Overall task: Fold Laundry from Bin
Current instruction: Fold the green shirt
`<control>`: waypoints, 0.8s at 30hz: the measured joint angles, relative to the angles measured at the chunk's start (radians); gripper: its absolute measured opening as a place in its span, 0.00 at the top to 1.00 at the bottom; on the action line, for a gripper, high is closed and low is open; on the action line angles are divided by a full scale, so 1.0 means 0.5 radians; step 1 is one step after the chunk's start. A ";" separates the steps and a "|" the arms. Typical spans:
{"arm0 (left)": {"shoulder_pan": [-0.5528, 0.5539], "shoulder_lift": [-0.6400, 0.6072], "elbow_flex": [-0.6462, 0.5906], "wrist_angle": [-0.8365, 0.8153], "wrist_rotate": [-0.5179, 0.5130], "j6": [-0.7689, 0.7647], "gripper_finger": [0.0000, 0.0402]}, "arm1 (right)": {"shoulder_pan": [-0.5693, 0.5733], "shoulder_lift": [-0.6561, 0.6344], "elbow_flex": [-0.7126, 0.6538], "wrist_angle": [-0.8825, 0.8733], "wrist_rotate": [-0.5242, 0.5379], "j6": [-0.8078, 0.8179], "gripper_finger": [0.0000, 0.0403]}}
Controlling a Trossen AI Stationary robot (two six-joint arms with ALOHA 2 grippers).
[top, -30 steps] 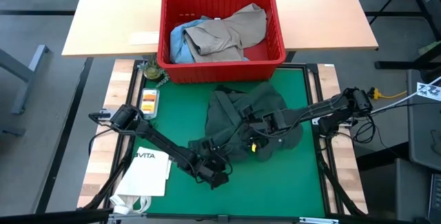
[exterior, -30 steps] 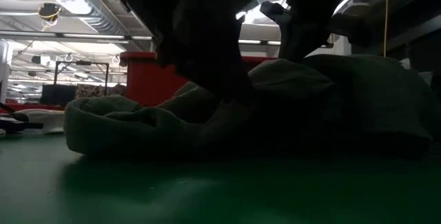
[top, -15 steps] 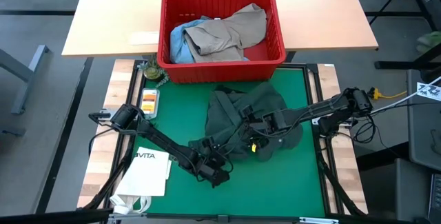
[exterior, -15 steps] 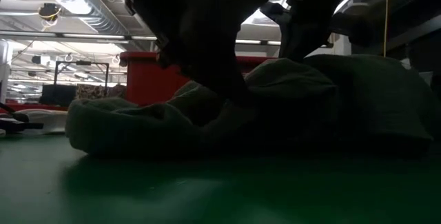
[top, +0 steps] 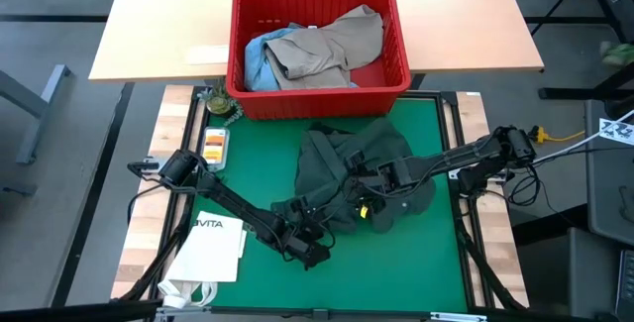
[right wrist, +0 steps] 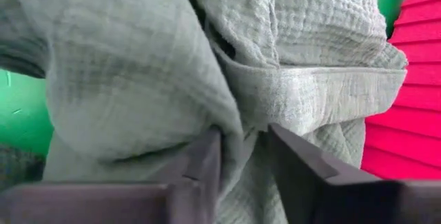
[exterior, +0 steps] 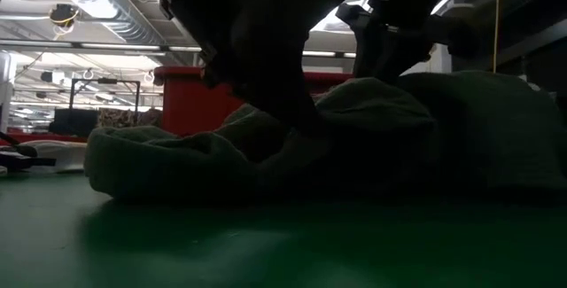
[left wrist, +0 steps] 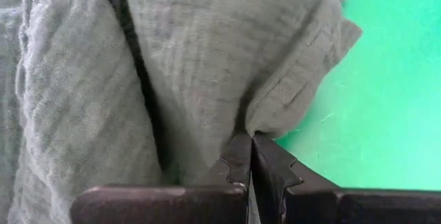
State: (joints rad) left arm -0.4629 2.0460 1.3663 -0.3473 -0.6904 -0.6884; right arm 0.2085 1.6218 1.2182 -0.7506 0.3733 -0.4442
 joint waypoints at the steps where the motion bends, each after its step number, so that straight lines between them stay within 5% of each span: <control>1: 0.000 0.000 0.000 0.000 -0.005 0.000 1.00 | 0.000 0.000 0.000 0.000 0.000 0.000 0.66; 8: 0.040 0.000 0.000 0.001 -0.052 0.000 1.00 | 0.001 -0.002 0.240 -0.348 -0.128 0.053 0.55; 13: 0.073 0.000 0.000 0.001 -0.052 0.000 1.00 | 0.069 -0.005 0.445 -0.527 -0.283 0.478 0.54; 20: 0.090 0.000 0.000 0.001 -0.052 0.006 1.00 | 0.462 -0.002 0.370 -0.510 -0.301 1.019 0.54; 24: 0.089 0.000 0.000 0.001 -0.052 0.031 1.00 | 0.721 -0.002 0.234 -0.352 -0.073 1.307 0.54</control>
State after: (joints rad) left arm -0.4183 2.0460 1.3663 -0.3470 -0.7162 -0.6727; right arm 0.5692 1.6207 1.3354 -0.9265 0.3368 0.2094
